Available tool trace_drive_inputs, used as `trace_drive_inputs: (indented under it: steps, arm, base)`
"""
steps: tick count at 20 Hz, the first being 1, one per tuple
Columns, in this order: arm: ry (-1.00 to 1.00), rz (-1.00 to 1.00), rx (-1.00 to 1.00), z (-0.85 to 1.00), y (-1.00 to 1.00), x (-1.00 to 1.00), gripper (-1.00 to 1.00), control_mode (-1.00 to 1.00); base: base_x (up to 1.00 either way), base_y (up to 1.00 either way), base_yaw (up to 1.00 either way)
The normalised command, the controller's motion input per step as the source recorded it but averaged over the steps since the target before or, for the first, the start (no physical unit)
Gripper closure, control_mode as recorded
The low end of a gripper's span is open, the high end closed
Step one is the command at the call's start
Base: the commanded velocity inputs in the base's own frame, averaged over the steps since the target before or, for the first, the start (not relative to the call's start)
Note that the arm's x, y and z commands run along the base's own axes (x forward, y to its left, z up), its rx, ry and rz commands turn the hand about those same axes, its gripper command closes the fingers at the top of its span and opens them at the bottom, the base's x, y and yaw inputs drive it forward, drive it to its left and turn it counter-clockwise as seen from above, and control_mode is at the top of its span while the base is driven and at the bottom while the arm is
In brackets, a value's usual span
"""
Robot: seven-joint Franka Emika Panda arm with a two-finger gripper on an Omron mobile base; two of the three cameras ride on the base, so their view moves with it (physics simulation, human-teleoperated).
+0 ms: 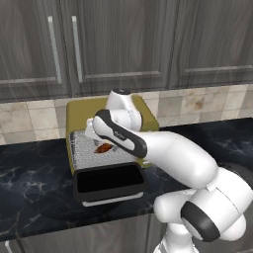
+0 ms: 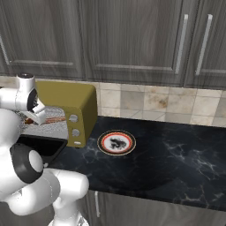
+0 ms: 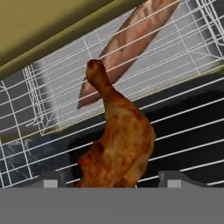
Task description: Open the toaster oven door. Place the baguette on the bottom rack in the toaster oven and place the chicken drumstick on the top rack.
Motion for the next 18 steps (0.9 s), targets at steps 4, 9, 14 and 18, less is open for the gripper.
trace_drive_inputs:
  steps: [4,9,14,18]
  arm:
    - [-0.01,0.00,0.00,0.17,0.00,-0.21,-1.00,-1.00]
    - [-0.01,0.00,-0.03,0.23,0.00,-0.43,-1.00,-1.00]
    - [-0.04,0.02,-0.09,0.03,-0.02,-0.59,-1.00,-1.00]
    - [-0.08,0.05,-0.05,-0.14,-0.11,-0.61,-1.00,-1.00]
  base:
    - [0.00,0.00,0.00]
    - [0.00,0.00,0.00]
    - [0.00,0.00,0.00]
    - [0.00,0.00,0.00]
